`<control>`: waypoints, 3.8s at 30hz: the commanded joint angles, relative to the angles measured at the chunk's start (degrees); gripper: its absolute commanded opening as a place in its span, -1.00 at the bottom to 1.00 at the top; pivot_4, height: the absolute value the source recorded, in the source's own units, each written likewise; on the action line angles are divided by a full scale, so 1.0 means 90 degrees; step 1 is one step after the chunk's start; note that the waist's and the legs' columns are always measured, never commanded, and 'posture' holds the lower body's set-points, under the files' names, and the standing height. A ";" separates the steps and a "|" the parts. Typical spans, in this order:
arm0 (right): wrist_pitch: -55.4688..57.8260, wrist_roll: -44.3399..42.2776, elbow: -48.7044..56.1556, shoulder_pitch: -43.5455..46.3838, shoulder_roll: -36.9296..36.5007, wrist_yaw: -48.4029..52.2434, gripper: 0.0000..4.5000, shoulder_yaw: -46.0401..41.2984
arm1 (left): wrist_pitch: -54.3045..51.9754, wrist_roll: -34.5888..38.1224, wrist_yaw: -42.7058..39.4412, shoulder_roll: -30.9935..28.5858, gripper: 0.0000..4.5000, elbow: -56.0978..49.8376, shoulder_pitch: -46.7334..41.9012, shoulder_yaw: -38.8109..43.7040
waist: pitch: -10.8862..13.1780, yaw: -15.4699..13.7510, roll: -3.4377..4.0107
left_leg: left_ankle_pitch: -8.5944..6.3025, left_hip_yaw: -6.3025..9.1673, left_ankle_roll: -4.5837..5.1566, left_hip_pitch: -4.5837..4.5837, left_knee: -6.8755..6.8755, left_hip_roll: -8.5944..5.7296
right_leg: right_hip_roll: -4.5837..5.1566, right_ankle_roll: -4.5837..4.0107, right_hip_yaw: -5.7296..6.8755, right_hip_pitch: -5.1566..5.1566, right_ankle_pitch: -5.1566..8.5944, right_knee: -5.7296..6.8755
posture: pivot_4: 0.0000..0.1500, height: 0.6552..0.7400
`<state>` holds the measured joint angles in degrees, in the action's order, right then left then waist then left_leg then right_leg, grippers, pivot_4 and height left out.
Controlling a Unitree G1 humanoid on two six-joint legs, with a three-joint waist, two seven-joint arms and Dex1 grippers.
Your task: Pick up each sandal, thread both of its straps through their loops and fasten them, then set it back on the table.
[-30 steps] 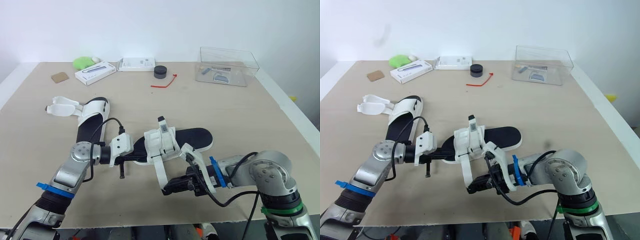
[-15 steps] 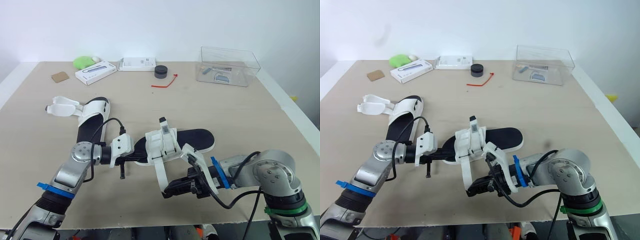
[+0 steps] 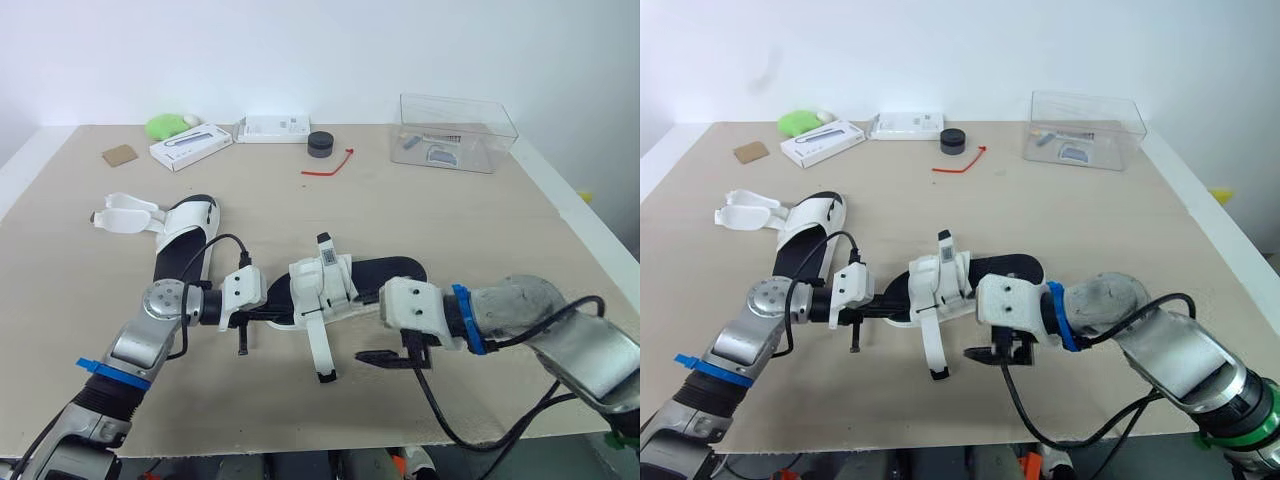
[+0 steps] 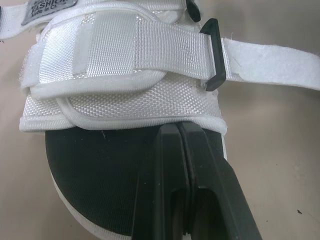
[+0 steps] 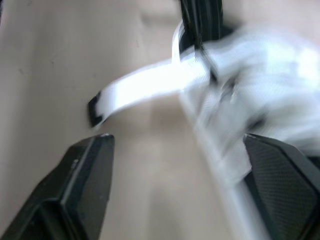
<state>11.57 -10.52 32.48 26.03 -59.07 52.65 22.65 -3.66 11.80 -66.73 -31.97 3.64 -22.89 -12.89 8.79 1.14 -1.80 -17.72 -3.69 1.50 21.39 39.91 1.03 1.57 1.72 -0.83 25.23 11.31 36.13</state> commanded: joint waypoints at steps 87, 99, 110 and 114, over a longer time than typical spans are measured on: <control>0.2207 -0.0294 -0.4534 0.2796 0.3805 -0.0441 0.05 -0.0517 | 0.0031 -0.0130 0.0234 -0.0030 -1.00 -0.0074 0.0319 0.0051 | 0.0003 0.0004 0.0002 | 0.0030 -0.0015 -0.0012 -0.0009 0.0024 0.0035 | -0.0031 -0.0100 -0.0010 0.0010 -0.0070 0.0041 | 1.00 1.00; 0.1930 -0.0465 -0.4325 0.2768 0.4398 -0.0174 -0.81 -0.0771 | 0.0003 -0.0122 0.0301 -0.0001 -1.00 -0.0152 0.0387 0.0054 | 0.0004 0.0004 0.0004 | 0.0029 -0.0012 -0.0011 -0.0006 0.0023 0.0035 | -0.0030 -0.0101 -0.0008 0.0010 -0.0069 0.0040 | 1.00 1.00; 0.1577 0.0551 -0.5905 0.2994 0.4542 -0.0005 -0.99 -0.0076 | -0.0100 -0.0092 0.0355 -0.0073 -1.00 -0.0352 0.0546 0.0084 | 0.0005 0.0009 0.0005 | 0.0027 -0.0013 -0.0009 -0.0003 0.0023 0.0034 | -0.0027 -0.0102 -0.0004 0.0013 -0.0068 0.0037 | 1.00 1.00; 0.1571 0.0710 -0.5993 0.3031 0.4453 0.0235 -0.99 0.0093 | -0.0119 -0.0103 0.0363 -0.0092 -1.00 -0.0389 0.0575 0.0089 | 0.0005 0.0010 0.0005 | 0.0027 -0.0011 -0.0009 -0.0005 0.0022 0.0036 | -0.0028 -0.0105 -0.0002 0.0012 -0.0067 0.0037 | 1.00 1.00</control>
<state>26.04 -6.28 -20.34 52.64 -17.90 53.02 22.49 -3.89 11.39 -62.87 -32.01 0.89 -19.33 -11.05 8.84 1.23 -1.75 -17.47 -3.80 1.42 21.34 40.11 1.36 1.32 0.77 -0.85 25.34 10.71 36.46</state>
